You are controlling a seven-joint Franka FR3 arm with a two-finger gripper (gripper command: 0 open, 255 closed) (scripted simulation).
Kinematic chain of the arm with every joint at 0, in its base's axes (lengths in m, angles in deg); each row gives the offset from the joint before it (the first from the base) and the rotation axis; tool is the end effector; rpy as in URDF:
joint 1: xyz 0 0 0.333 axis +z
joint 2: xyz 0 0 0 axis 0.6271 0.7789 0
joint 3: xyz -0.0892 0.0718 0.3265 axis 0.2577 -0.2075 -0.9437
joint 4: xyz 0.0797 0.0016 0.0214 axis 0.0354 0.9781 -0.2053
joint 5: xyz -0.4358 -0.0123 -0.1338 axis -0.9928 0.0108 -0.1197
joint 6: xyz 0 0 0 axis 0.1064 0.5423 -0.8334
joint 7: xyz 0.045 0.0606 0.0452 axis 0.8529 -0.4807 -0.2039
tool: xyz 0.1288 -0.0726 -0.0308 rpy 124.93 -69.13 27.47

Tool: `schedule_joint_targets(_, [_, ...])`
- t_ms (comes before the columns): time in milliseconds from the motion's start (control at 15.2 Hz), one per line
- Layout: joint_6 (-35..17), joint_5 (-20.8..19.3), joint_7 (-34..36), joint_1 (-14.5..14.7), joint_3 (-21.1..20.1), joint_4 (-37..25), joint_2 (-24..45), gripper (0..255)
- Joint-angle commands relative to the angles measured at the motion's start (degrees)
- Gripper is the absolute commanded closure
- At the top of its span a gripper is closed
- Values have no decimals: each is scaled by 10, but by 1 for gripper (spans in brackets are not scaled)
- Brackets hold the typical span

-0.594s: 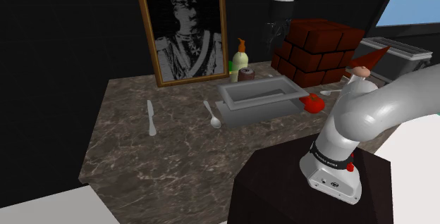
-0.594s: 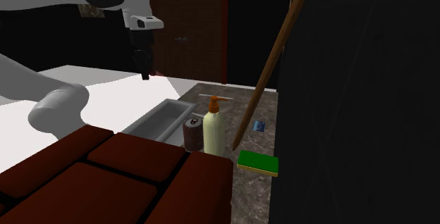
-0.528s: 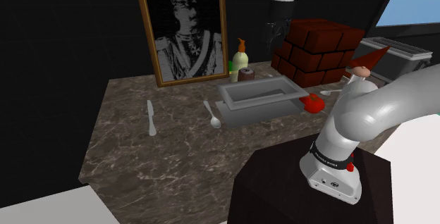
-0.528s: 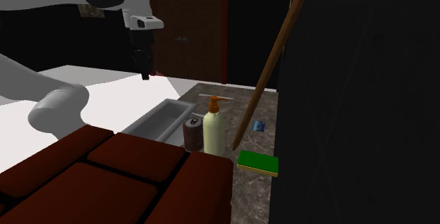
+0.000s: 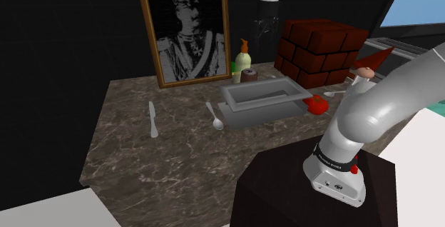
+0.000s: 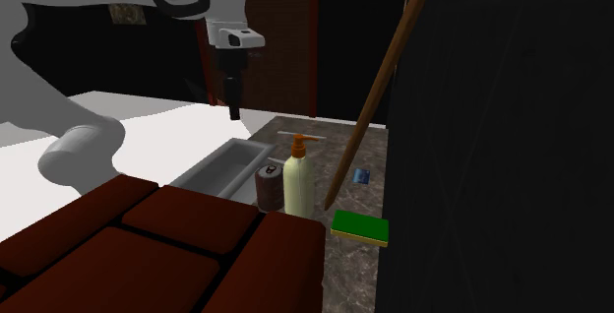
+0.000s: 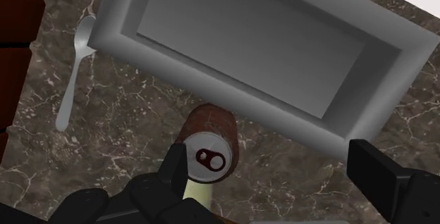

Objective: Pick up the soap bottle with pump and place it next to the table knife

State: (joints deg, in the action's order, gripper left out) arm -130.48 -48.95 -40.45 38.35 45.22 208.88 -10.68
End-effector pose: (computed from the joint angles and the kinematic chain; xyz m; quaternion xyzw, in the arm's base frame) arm 0.4348 -0.0711 0.5449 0.9984 -0.0565 -0.0095 0.0025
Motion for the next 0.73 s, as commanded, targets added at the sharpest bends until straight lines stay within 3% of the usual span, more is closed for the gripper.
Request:
schedule_joint_targets(0, [-13, -2, -14, -3, 14, -30, 43, 0])
schedule_joint_targets(660, [-35, 26, -84, -20, 70, -222, 263, 0])
